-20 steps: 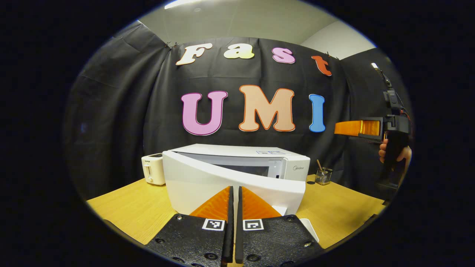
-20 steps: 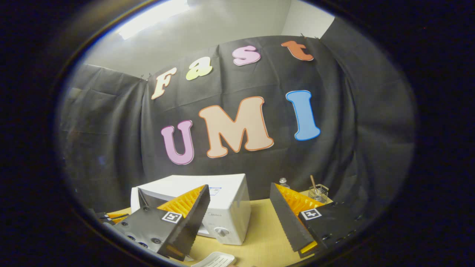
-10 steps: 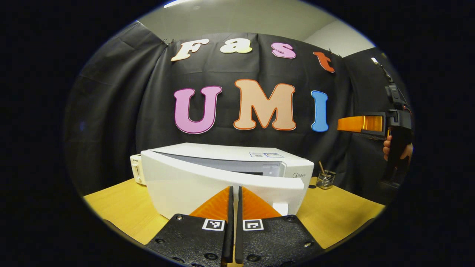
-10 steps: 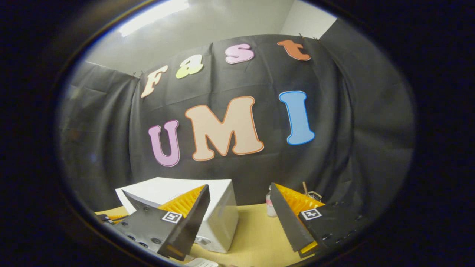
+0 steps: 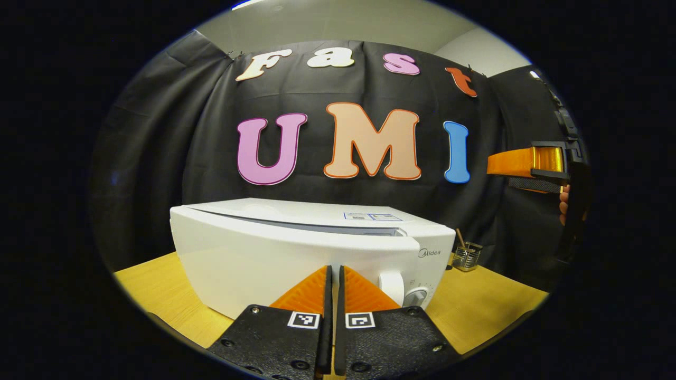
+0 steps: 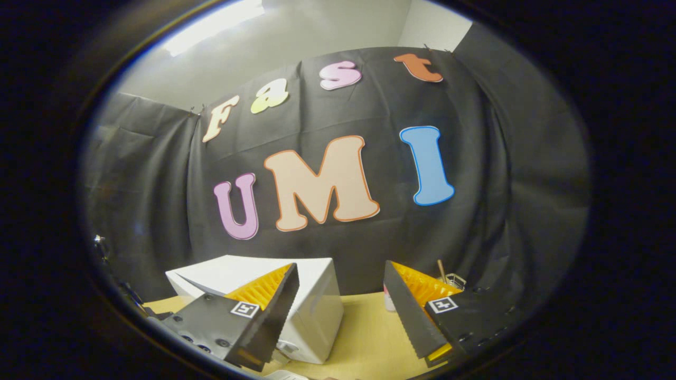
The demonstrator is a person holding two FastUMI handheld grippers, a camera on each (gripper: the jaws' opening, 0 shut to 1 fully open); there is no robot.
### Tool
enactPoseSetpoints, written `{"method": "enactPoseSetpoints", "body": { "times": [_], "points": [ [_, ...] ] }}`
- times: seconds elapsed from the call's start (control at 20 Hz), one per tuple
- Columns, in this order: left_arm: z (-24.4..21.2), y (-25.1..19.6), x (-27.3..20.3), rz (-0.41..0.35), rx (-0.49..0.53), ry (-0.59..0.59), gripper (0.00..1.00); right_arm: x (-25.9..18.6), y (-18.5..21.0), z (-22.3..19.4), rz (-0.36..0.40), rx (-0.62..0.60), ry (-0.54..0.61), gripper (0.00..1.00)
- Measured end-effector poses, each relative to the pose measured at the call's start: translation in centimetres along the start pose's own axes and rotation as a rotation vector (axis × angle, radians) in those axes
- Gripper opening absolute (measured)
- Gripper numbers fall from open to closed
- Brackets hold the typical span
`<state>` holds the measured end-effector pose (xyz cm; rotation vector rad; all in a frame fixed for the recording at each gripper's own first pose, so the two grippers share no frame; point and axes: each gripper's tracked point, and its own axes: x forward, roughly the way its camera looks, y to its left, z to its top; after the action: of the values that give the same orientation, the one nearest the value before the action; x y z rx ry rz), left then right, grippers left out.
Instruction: Open the microwave oven with the left hand, put the food in, and close the microwave oven.
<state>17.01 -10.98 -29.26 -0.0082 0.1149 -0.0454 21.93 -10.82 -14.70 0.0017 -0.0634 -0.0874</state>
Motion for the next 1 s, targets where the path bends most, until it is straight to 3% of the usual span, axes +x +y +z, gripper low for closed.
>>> {"method": "enactPoseSetpoints", "body": {
  "times": [0.1, 0.15, 0.2, 0.45, 0.5, 0.8, 1.0],
  "points": [
    [-0.2, -0.6, 0.7, 0.002, 0.008, -0.003, 0.04, 0.0, 0.2, -0.3, 0.008, 0.0, 0.015, 0.99],
    [-0.2, -0.6, 1.0, 0.011, 0.01, -0.006, 0.04, -0.1, 0.5, -0.4, 0.018, 0.002, 0.015, 0.91],
    [-0.5, -0.9, 1.3, 0.014, 0.009, -0.004, 0.04, -0.2, 0.7, -0.3, 0.029, 0.005, 0.015, 0.99],
    [-0.7, -1.1, 1.6, 0.048, 0.014, 0.0, 0.02, -0.4, 1.4, -0.1, 0.037, -0.008, 0.006, 0.99],
    [-0.7, -1.1, 1.5, 0.048, 0.014, -0.001, 0.02, -0.4, 1.6, -0.1, 0.042, -0.011, 0.007, 0.91],
    [-0.9, -0.9, 1.7, 0.087, 0.045, 0.005, 0.03, -0.6, 2.0, -0.2, 0.081, 0.019, 0.017, 0.92],
    [-0.8, -0.8, 1.7, 0.122, 0.056, 0.0, 0.03, -0.5, 0.0, 0.1, 0.012, 0.014, 0.003, 0.91]
  ]
}}
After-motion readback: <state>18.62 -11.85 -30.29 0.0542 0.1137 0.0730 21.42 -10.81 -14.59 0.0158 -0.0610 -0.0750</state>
